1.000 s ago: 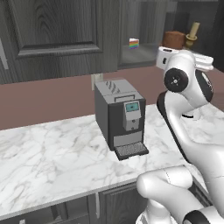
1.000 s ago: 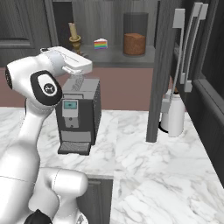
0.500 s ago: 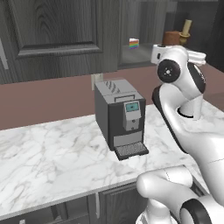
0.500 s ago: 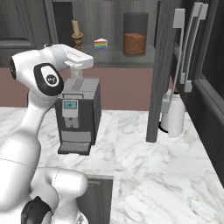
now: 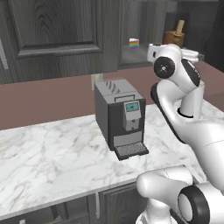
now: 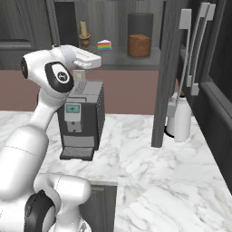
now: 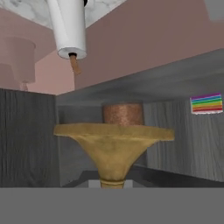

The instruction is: Pick the jar and candle from the dining table and place them in the open cabinet. Close the cabinet after placing the objects.

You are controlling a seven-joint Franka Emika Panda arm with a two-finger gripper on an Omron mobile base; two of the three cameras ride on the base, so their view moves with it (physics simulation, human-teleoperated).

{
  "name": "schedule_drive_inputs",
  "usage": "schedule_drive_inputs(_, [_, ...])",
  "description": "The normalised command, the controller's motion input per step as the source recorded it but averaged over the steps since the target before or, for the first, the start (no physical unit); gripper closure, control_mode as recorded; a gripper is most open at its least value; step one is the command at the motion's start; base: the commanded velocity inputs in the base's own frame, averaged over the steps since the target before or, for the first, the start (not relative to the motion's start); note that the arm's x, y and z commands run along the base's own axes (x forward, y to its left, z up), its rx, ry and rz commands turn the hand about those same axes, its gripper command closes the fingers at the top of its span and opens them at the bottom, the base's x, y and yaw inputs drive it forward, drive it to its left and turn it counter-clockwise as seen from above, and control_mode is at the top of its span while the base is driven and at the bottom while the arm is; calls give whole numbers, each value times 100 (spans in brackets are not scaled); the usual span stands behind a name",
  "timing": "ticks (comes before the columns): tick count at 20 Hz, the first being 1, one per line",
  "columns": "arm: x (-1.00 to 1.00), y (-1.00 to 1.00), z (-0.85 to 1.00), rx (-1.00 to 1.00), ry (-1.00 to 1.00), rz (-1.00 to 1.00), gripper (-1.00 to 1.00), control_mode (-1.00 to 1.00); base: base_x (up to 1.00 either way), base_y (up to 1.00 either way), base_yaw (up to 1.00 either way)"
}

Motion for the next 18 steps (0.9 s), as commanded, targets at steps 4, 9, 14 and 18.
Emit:
schedule_drive_inputs(4, [56, 0, 0, 0, 2, 4, 100, -100, 0, 0, 0])
schedule_drive_inputs(9, [50, 0, -1, 0, 2, 6, 100, -100, 0, 0, 0])
schedule_drive_inputs(14, [44, 0, -8, 0, 0, 5, 100, -100, 0, 0, 0])
schedule_drive_inputs(18, [41, 0, -11, 0, 0, 4, 100, -100, 0, 0, 0])
